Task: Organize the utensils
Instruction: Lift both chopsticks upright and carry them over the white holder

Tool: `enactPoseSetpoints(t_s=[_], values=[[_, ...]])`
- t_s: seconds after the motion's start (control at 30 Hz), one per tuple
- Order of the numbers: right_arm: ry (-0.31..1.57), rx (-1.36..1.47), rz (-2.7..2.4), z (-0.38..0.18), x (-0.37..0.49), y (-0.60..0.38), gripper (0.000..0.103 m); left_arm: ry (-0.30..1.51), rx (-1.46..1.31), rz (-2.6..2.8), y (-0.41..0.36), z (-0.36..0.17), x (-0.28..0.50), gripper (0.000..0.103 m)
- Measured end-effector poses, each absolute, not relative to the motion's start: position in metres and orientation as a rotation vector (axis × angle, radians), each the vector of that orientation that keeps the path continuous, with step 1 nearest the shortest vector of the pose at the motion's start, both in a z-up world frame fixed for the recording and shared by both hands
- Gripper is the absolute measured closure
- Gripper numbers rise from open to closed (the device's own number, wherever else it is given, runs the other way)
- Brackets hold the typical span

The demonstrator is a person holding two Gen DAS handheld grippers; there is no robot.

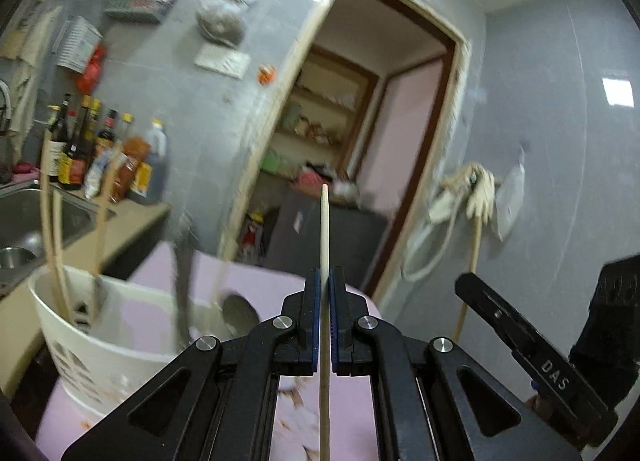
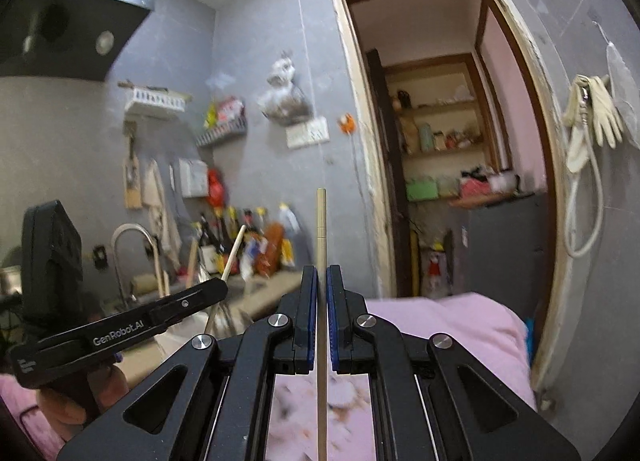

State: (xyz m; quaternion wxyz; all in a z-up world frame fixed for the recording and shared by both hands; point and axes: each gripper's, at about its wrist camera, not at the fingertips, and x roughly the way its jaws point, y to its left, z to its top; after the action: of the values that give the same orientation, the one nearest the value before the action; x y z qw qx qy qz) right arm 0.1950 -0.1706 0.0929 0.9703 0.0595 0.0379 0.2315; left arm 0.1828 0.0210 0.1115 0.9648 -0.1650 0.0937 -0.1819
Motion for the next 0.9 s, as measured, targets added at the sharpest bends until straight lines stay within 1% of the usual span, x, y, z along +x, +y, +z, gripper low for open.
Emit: enactPoseSetpoints(t_s=[0.27,0.47,0.7,0.9], values=[[-0.038,0.181,0.566,0.118,0.206,-0.131,0.100,0.056,-0.406,-0.233,0.099,0.140,0.190,0.101],[-0.118,0.207,0.627,0.129,0.221,-0.100,0.100,-0.023,-0.424,-0.118,0.146,0.148,0.203,0.101],[-0.153,0.238,0.629,0.120,0.238,-0.081,0.100,-0.059,-0.468,-0.046,0.170,0.138,0.220,0.101],[-0.157,0.216,0.605,0.110,0.245,-0.071,0.100,-0.097,-0.438,0.017,0.168,0.129,0.221,0.101]])
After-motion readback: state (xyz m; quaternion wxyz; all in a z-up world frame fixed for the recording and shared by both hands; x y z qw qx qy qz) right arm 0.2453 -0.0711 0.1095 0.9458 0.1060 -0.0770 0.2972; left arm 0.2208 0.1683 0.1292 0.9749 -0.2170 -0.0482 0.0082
